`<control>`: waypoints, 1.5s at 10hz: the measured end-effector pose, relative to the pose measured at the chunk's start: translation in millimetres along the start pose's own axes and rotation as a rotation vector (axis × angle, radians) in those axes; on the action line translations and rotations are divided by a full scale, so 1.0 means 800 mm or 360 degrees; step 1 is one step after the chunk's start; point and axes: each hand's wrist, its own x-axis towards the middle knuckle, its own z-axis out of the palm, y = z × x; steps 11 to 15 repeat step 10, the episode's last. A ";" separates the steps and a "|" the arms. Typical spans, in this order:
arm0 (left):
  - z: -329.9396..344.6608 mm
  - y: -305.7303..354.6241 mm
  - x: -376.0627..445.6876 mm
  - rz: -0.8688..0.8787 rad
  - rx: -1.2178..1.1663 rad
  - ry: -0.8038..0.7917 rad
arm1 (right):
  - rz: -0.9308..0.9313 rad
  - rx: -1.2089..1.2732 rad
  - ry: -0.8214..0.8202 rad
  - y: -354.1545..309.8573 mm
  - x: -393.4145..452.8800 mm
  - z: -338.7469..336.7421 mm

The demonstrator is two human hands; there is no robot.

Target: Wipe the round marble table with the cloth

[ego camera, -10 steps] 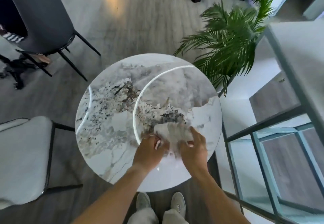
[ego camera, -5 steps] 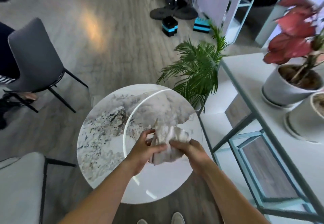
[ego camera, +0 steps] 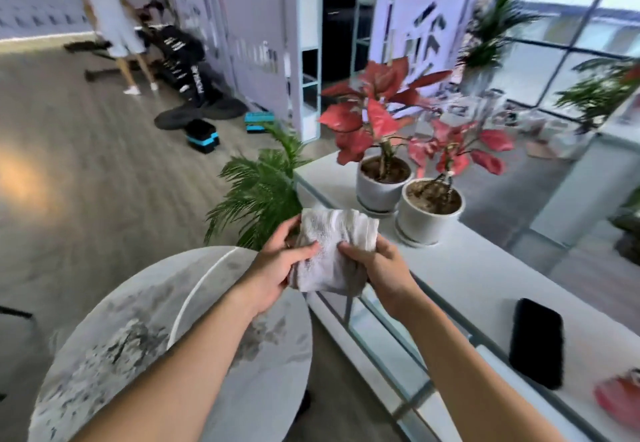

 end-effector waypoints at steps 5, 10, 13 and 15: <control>0.274 -0.069 0.116 -0.0117 0.0325 -0.0536 | -0.0146 0.0055 0.0891 -0.054 -0.037 -0.251; 0.245 -0.178 0.156 -0.0272 0.1347 -0.0335 | 0.0301 -0.1515 0.1010 0.044 -0.010 -0.284; 0.245 -0.178 0.156 -0.0272 0.1347 -0.0335 | 0.0301 -0.1515 0.1010 0.044 -0.010 -0.284; 0.245 -0.178 0.156 -0.0272 0.1347 -0.0335 | 0.0301 -0.1515 0.1010 0.044 -0.010 -0.284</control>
